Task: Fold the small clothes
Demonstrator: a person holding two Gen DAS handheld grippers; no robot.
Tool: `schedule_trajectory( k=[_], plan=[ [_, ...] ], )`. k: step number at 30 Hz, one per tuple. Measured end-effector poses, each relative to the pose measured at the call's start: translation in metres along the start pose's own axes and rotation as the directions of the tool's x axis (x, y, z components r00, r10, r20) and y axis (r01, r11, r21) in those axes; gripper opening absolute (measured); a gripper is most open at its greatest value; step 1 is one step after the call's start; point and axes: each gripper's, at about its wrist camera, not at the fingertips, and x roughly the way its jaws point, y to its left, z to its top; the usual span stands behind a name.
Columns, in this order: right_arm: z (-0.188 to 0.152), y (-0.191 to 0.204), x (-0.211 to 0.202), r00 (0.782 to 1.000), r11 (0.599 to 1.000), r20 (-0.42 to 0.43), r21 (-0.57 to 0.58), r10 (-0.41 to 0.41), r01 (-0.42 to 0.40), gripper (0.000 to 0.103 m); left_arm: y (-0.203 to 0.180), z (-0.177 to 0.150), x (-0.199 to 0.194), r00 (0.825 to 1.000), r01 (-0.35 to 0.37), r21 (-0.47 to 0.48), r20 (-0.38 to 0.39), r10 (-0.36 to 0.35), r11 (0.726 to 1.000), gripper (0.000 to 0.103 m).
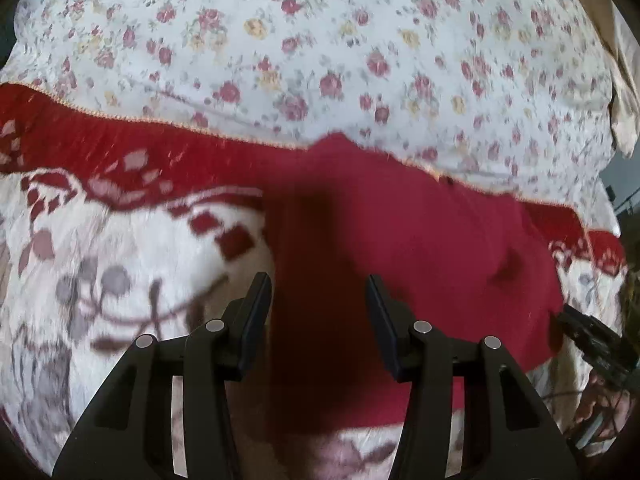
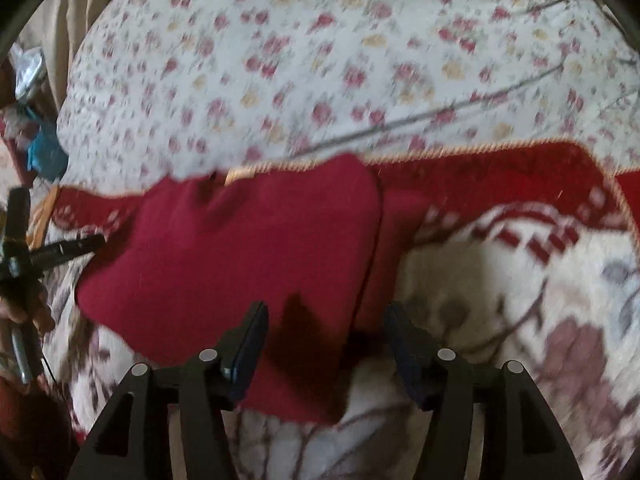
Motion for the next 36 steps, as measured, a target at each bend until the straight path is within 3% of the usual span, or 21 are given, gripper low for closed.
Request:
schedule_trajectory(
  k=[2,3,7,11,14,17,19,20,21,26,31,36],
  plan=[
    [-0.008,0.002,0.007,1.0,1.0,-0.011,-0.017,-0.014,0.013,0.016,0.002,-0.011,0.0,1.0,-0.024,-0.005,-0.011,0.024,1.0,0.048],
    [-0.011,0.004,0.006,1.0,1.0,0.002,-0.026,-0.011,0.011,0.01,0.005,-0.015,-0.001,1.0,-0.02,-0.013,-0.015,0.02,1.0,0.048],
    [-0.021,0.001,-0.02,0.999,0.999,0.053,-0.041,-0.002,0.004,0.008,0.017,-0.031,0.0,1.0,0.005,-0.054,-0.016,-0.006,0.999,0.056],
    [-0.042,-0.004,-0.007,0.999,0.998,-0.021,-0.037,-0.044,0.043,0.006,0.02,-0.033,0.008,1.0,0.008,-0.049,-0.023,-0.009,0.999,0.058],
    [-0.037,-0.004,-0.018,1.0,1.0,-0.005,-0.016,-0.022,0.022,0.006,0.017,-0.032,0.006,1.0,-0.004,-0.028,-0.004,0.004,1.0,0.058],
    [-0.016,0.004,-0.037,0.997,1.0,0.071,0.005,-0.027,0.027,0.008,0.015,-0.029,0.003,1.0,-0.019,-0.014,0.022,0.02,1.0,0.058],
    [-0.001,0.011,-0.039,0.992,0.998,0.114,-0.01,-0.058,0.059,0.024,0.013,-0.027,0.003,0.999,-0.027,-0.007,0.032,0.027,1.0,0.058],
    [0.008,0.016,-0.036,0.989,0.997,0.127,-0.015,-0.072,0.074,0.041,0.012,-0.026,0.004,0.999,-0.032,-0.003,0.035,0.032,0.999,0.058],
    [0.018,0.021,-0.029,0.988,0.996,0.135,-0.019,-0.082,0.085,0.043,0.011,-0.025,0.004,0.999,-0.037,0.004,0.038,0.037,0.999,0.058],
    [0.058,0.032,0.028,0.994,0.994,0.066,-0.056,-0.089,0.093,0.043,0.005,-0.026,0.008,0.997,-0.068,0.045,0.047,0.066,0.997,0.058],
    [0.077,0.017,0.086,0.981,0.98,-0.019,-0.049,-0.196,0.195,0.04,-0.001,-0.027,0.011,0.994,-0.093,0.086,0.058,0.088,0.992,0.058],
    [0.08,0.007,0.089,0.981,0.981,0.005,-0.01,-0.195,0.195,0.041,-0.001,-0.027,0.013,0.994,-0.098,0.095,0.058,0.093,0.991,0.058]
  ],
)
